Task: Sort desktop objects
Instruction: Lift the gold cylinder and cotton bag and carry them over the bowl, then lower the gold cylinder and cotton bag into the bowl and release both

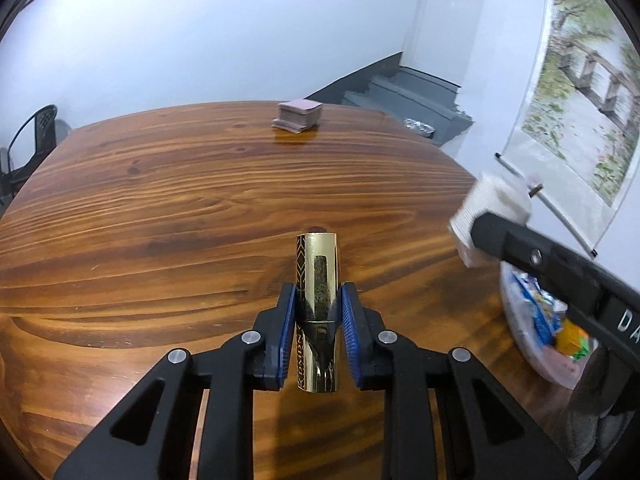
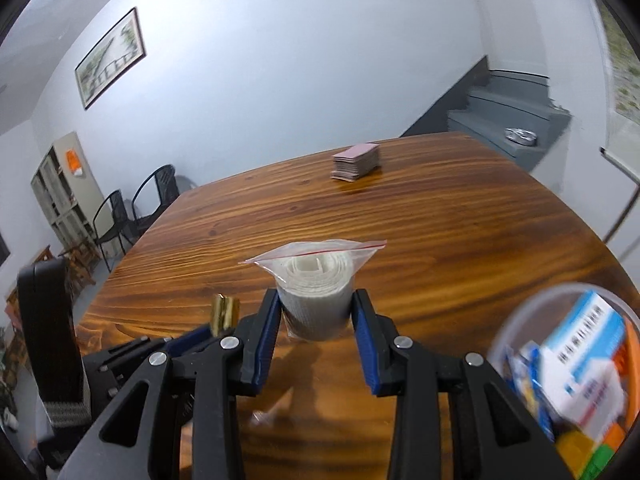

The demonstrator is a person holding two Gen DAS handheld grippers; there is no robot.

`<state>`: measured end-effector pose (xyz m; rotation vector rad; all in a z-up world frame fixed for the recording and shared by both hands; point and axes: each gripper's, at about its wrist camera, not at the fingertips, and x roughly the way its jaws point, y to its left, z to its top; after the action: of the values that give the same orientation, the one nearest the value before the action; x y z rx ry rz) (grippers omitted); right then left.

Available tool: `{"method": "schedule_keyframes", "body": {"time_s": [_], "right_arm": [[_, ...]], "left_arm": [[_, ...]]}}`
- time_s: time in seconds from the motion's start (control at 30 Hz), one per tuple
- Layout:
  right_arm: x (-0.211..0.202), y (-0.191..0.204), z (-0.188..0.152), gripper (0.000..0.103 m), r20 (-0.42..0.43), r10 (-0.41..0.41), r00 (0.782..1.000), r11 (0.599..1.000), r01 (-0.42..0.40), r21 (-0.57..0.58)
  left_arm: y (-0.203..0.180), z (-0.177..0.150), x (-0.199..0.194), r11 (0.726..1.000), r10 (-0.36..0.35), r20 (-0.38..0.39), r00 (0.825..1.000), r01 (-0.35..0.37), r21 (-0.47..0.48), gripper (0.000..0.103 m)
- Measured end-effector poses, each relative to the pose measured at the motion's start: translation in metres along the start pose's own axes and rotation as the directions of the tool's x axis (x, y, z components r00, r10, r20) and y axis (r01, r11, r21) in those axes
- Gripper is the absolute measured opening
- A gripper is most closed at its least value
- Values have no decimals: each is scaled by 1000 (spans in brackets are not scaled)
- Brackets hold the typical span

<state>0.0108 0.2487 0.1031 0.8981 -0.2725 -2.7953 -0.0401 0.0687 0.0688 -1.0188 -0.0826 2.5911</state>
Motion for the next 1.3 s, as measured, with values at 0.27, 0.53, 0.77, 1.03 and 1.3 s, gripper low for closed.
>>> {"method": "schedule_keyframes", "body": {"time_s": [0.27,0.53,0.77,1.03,1.3], "right_arm": [[-57,-50,-17,40,40,-114,993,992,112,54],[-91,-115,-20,40,66,-247,967,962,237,133],[-94,-154,-26,40,47,-307,951,939,294,180],[-84,-180,-34,42,-8,-324,946,929,320,184],[-81,-181,-41,42,-18,-307,951,942,307,140]], "left_arm": [[-40,-4,-14,995,-91,12,996,90,47,25],[-80,-7,-18,982,-177,-5,984,177,68,25],[-113,-9,-18,971,-214,-25,976,216,104,25],[-144,-3,-11,960,-240,-45,970,244,137,25],[-173,1,5,945,-267,-79,960,277,174,25]]}}
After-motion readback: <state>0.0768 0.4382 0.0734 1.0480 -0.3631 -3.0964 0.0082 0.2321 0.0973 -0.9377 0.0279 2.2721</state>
